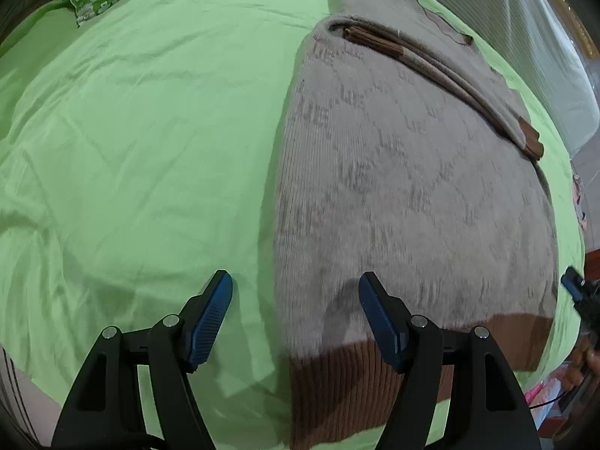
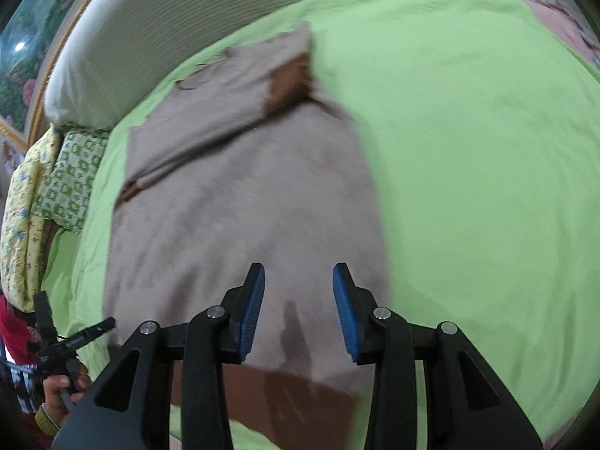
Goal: Fold small clothes
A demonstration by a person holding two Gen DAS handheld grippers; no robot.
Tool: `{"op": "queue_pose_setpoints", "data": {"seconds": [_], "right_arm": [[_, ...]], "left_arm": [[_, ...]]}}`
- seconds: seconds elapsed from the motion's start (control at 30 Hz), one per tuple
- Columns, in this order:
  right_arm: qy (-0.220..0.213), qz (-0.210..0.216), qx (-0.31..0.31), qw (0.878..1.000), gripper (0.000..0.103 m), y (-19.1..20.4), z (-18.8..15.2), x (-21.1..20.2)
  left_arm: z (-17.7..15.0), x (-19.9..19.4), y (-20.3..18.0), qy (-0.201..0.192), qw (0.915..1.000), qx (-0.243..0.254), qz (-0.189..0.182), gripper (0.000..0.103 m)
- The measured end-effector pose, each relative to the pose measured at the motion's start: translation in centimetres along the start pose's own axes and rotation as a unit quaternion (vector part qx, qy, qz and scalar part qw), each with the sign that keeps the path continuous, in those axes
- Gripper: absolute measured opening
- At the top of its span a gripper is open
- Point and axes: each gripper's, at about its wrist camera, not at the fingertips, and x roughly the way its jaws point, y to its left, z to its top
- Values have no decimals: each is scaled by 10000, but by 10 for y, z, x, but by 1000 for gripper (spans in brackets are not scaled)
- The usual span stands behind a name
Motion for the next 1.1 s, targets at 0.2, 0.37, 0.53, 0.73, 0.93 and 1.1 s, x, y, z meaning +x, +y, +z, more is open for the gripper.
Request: {"op": "queue_pose_setpoints", "data": {"seconds": [0.2, 0.37, 0.53, 0.73, 0.93, 1.1], "right_arm": [[4, 9, 200, 9998, 39, -15, -26, -10], [48, 63, 102, 9999, 40, -12, -41, -12], [159, 167, 203, 9995, 44, -18, -56, -9], [370, 294, 107, 9988, 44, -13, -71, -6], [452, 353, 259, 9980, 44, -18, -78, -3], [524, 367, 120, 9979, 44, -11, -82, 1]], "left_arm": [[-19, -11, 8, 119, 9998, -57, -117, 73], [-34, -16, 11, 230, 9995, 15, -196, 75], [-42, -16, 7, 326, 9992, 71, -217, 78], [-56, -14, 4, 509, 9980, 105, -357, 81], [-60, -12, -3, 584, 9967, 176, -527, 78], [-61, -11, -8, 542, 9972, 312, -399, 63]]}}
